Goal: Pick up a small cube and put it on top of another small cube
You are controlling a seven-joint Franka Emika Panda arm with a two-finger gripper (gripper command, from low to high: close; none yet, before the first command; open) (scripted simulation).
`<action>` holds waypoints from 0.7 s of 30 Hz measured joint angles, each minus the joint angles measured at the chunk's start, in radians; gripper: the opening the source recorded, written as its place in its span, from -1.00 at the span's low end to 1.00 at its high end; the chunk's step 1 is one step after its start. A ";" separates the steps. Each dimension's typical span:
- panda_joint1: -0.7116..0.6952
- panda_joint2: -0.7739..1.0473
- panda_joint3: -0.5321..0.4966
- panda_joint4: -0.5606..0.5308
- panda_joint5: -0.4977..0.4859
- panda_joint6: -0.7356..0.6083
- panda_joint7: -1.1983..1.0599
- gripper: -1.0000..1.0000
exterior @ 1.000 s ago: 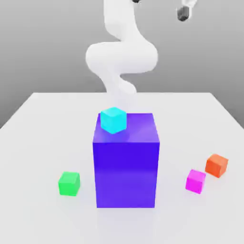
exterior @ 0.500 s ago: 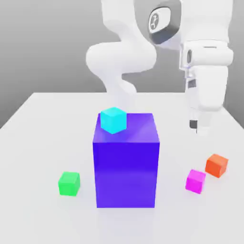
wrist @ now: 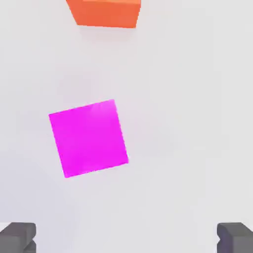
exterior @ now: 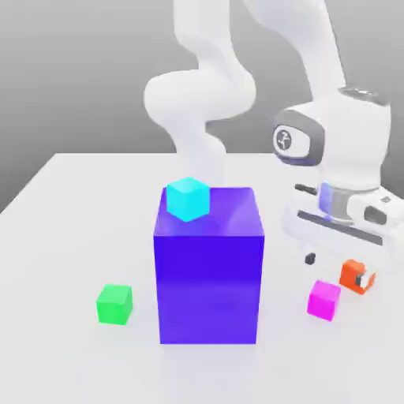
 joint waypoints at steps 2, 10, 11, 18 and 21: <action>0.000 0.032 0.010 -0.003 0.026 0.029 -0.051 0.00; 0.028 0.185 -0.027 0.027 -0.011 0.155 -0.030 0.00; 0.037 0.205 -0.038 0.030 -0.019 0.170 -0.024 0.00; 0.072 0.267 -0.079 0.038 -0.039 0.216 -0.013 -1.00; 0.074 0.270 -0.082 0.038 -0.039 0.219 -0.013 -1.00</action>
